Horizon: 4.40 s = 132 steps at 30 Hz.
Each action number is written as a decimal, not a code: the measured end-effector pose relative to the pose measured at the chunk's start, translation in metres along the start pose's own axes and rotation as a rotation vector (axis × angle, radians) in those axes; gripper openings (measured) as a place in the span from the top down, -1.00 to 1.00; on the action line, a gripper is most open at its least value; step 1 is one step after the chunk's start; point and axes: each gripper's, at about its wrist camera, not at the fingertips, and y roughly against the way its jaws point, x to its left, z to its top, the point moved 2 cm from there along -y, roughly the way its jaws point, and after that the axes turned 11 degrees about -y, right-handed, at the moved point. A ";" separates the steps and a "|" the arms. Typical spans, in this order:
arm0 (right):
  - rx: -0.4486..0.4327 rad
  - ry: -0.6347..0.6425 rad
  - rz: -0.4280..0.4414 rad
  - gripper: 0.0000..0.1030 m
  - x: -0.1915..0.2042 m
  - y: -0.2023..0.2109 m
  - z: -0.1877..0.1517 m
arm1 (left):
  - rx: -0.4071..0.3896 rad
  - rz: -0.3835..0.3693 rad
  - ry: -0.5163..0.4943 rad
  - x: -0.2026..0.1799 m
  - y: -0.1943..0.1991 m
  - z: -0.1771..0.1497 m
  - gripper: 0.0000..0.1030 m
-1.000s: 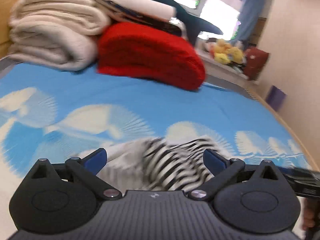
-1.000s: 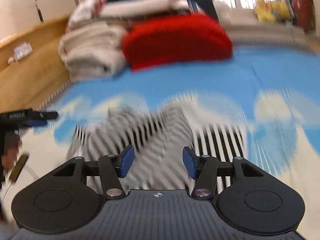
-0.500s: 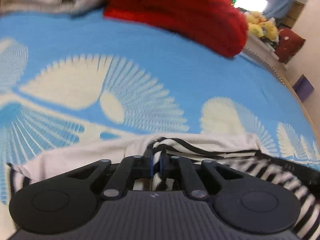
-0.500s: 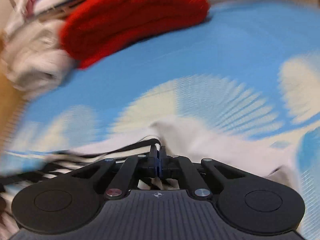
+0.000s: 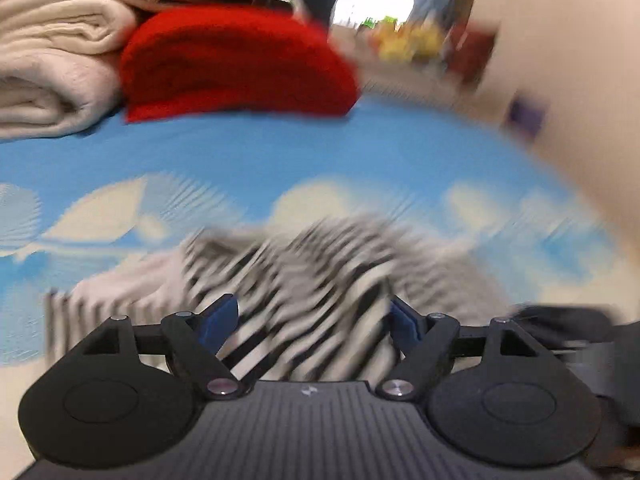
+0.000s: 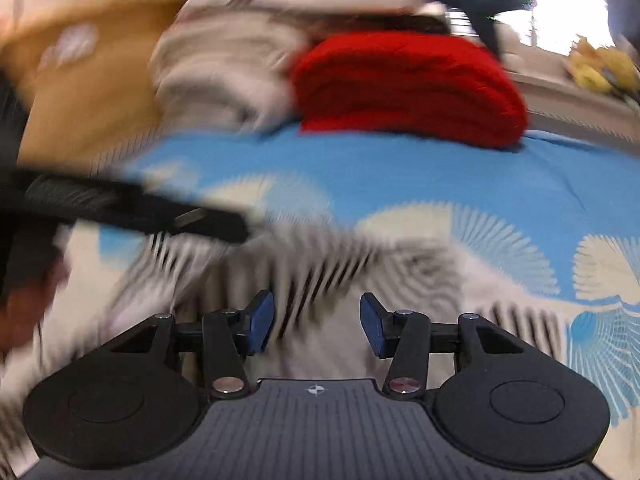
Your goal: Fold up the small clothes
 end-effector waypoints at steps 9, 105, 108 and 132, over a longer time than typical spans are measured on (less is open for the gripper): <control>-0.021 0.003 -0.039 -0.25 -0.008 0.023 -0.032 | 0.048 0.152 -0.099 0.010 -0.007 -0.054 -0.99; 0.080 -0.763 0.010 0.75 -0.035 0.389 -0.221 | 0.242 -0.173 0.348 -0.063 0.385 -0.251 0.80; 0.110 -0.832 0.004 0.75 -0.037 0.409 -0.230 | 0.256 -0.187 0.380 -0.066 0.400 -0.255 0.80; -0.085 -0.821 -0.160 -0.49 -0.142 0.148 -0.039 | 0.213 0.150 0.598 0.120 0.143 -0.080 -0.96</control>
